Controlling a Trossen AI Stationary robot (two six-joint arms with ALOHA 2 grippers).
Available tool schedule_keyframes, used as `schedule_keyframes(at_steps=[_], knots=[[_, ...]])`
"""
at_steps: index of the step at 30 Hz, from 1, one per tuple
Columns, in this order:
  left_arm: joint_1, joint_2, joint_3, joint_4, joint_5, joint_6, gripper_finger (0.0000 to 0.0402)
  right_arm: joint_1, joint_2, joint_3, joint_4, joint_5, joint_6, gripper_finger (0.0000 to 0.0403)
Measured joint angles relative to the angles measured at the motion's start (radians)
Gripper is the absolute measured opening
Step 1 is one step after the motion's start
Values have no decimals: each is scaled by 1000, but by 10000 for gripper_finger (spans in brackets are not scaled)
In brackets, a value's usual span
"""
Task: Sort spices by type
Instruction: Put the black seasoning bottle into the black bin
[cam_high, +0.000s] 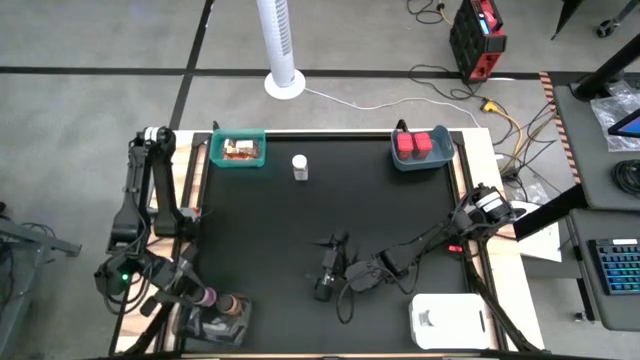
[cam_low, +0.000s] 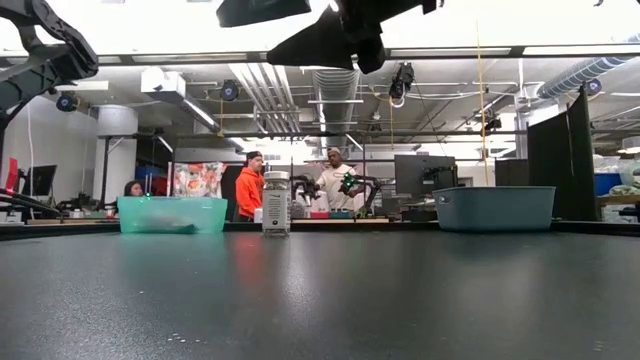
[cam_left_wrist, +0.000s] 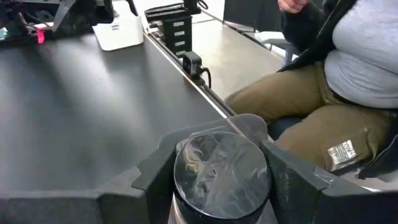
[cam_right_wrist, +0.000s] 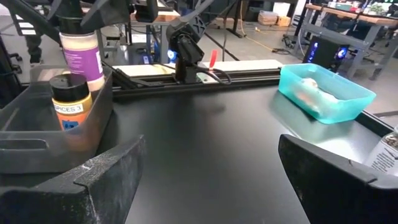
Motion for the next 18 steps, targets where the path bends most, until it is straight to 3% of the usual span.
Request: schedule_keyframes(at_steps=[6, 13, 18], knots=[[0, -10, 35, -5, 62, 0, 187, -5, 1, 0, -7, 0, 0, 358], [0, -25, 11, -67, 33, -50, 187, -5, 1, 0, -9, 0, 11, 358], [0, -10, -9, -18, 27, -83, 187, -5, 1, 0, -15, -3, 19, 358]])
